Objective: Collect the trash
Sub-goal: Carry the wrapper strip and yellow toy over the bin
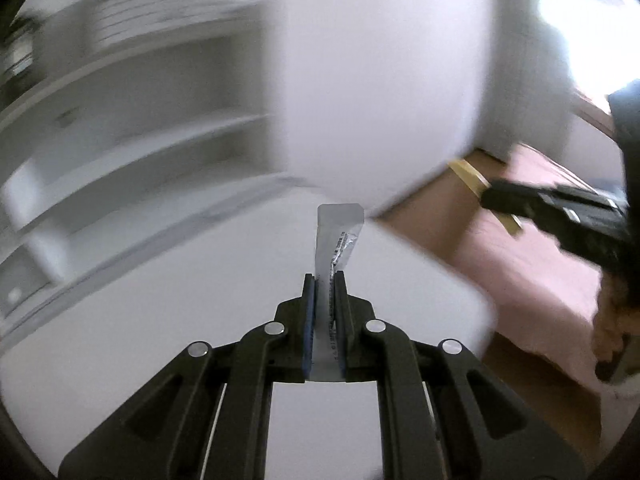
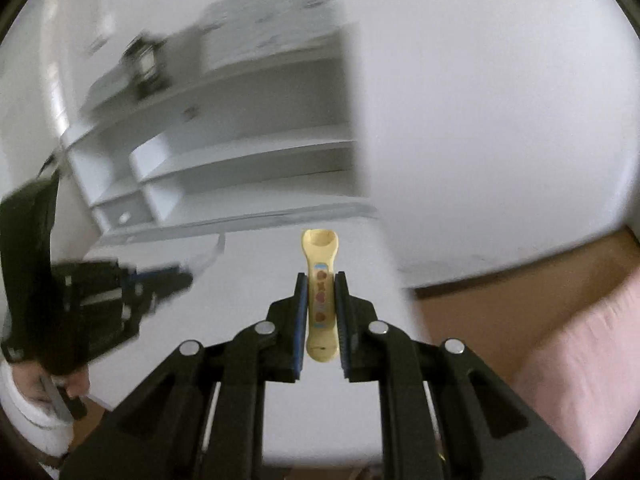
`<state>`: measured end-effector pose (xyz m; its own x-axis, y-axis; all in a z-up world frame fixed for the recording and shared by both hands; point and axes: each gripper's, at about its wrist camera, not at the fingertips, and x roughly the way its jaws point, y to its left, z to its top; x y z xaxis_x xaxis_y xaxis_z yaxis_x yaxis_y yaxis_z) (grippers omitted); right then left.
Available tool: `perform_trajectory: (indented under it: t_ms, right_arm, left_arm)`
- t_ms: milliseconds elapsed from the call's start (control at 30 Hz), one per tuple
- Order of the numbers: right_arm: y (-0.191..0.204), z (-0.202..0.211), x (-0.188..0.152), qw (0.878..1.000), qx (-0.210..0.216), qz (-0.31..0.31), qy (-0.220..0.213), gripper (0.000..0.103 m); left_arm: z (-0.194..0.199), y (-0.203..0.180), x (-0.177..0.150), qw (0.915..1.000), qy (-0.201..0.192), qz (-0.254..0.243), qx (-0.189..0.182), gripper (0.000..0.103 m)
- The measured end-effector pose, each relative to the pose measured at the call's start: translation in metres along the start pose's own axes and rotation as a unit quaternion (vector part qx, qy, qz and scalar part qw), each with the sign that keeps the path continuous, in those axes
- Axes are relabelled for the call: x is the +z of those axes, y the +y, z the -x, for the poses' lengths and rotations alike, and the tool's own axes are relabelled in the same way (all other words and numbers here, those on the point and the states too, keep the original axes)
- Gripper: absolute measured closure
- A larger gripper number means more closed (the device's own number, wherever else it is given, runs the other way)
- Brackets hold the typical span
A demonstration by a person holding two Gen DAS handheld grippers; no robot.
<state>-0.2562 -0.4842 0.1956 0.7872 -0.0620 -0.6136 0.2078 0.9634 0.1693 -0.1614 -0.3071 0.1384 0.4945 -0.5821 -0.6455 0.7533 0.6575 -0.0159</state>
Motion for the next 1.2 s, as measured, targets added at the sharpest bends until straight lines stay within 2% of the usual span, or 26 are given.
perform_trajectory:
  t_ms: [67, 133, 200, 267, 367, 433, 467, 500, 600, 700, 800, 833, 867, 900, 933, 967, 1000, 1033, 1100, 1133, 1167, 1200]
  right_arm:
    - [-0.047, 0.024, -0.028, 0.998, -0.037, -0.040, 0.008, 0.089]
    - [-0.087, 0.034, -0.066, 0.994, -0.061, -0.086, 0.033, 0.089]
    - [-0.124, 0.029, -0.112, 0.985, -0.058, -0.144, 0.076, 0.089]
    - [-0.155, 0.003, -0.168, 0.970, -0.054, -0.197, 0.135, 0.089]
    - [-0.189, -0.056, -0.253, 0.935, -0.053, -0.267, 0.230, 0.089]
    - [-0.201, -0.090, -0.302, 0.910, -0.043, -0.308, 0.276, 0.089]
    - [-0.205, -0.102, -0.321, 0.898, -0.043, -0.325, 0.293, 0.089]
    - [-0.207, -0.111, -0.333, 0.892, -0.043, -0.334, 0.302, 0.089]
    - [-0.212, -0.117, -0.350, 0.881, -0.041, -0.350, 0.316, 0.089]
    - [-0.219, -0.111, -0.347, 0.882, -0.052, -0.352, 0.308, 0.089]
    - [-0.222, -0.109, -0.349, 0.881, -0.054, -0.359, 0.303, 0.089]
    - [-0.223, -0.109, -0.350, 0.882, -0.057, -0.358, 0.301, 0.088]
    - [-0.220, -0.109, -0.350, 0.882, -0.057, -0.358, 0.302, 0.074]
    - [-0.219, -0.111, -0.352, 0.880, -0.058, -0.361, 0.303, 0.058]
    - [-0.220, -0.109, -0.351, 0.880, -0.060, -0.364, 0.299, 0.017]
    - [-0.222, -0.104, -0.348, 0.884, -0.066, -0.364, 0.286, 0.006]
    - [-0.224, -0.099, -0.344, 0.886, -0.071, -0.365, 0.278, 0.006]
    - [-0.226, -0.096, -0.341, 0.885, -0.079, -0.369, 0.274, 0.006]
    - [-0.235, -0.079, -0.331, 0.883, -0.122, -0.374, 0.257, 0.006]
    - [-0.238, -0.065, -0.320, 0.884, -0.164, -0.366, 0.241, 0.006]
    - [-0.239, -0.049, -0.306, 0.880, -0.222, -0.353, 0.226, 0.006]
    - [-0.238, -0.034, -0.289, 0.872, -0.281, -0.338, 0.217, 0.006]
  left_arm:
    - [-0.009, -0.061, -0.007, 0.9974, 0.013, -0.039, -0.060, 0.095]
    - [-0.022, -0.111, -0.021, 0.9908, 0.039, -0.071, -0.109, 0.095]
    - [-0.052, -0.159, -0.052, 0.9760, 0.104, -0.095, -0.166, 0.095]
    - [-0.102, -0.189, -0.099, 0.9553, 0.191, -0.093, -0.205, 0.095]
    - [-0.193, -0.204, -0.168, 0.9307, 0.300, -0.062, -0.200, 0.095]
    - [-0.241, -0.213, -0.203, 0.9179, 0.349, -0.064, -0.178, 0.095]
    - [-0.261, -0.222, -0.219, 0.9124, 0.364, -0.087, -0.165, 0.095]
    - [-0.267, -0.228, -0.224, 0.9107, 0.367, -0.101, -0.160, 0.095]
    - [-0.273, -0.239, -0.230, 0.9029, 0.381, -0.097, -0.175, 0.095]
    - [-0.271, -0.240, -0.227, 0.9028, 0.378, -0.103, -0.177, 0.095]
    - [-0.274, -0.222, -0.231, 0.8995, 0.390, -0.083, -0.179, 0.095]
    - [-0.274, -0.227, -0.235, 0.8994, 0.390, -0.081, -0.179, 0.094]
    - [-0.275, -0.231, -0.236, 0.9010, 0.387, -0.077, -0.180, 0.093]
    - [-0.273, -0.232, -0.236, 0.9035, 0.384, -0.074, -0.176, 0.076]
    - [-0.273, -0.231, -0.236, 0.9066, 0.380, -0.070, -0.171, 0.035]
    - [-0.267, -0.231, -0.232, 0.9135, 0.367, -0.066, -0.163, 0.016]
    - [-0.265, -0.227, -0.229, 0.9242, 0.344, -0.065, -0.153, 0.006]
    - [-0.258, -0.226, -0.224, 0.9337, 0.319, -0.072, -0.145, 0.006]
    - [-0.250, -0.230, -0.220, 0.9355, 0.310, -0.089, -0.145, 0.006]
    - [-0.240, -0.234, -0.216, 0.9405, 0.296, -0.102, -0.133, 0.006]
    - [-0.222, -0.240, -0.204, 0.9497, 0.264, -0.119, -0.118, 0.006]
    - [-0.201, -0.245, -0.190, 0.9580, 0.225, -0.134, -0.119, 0.006]
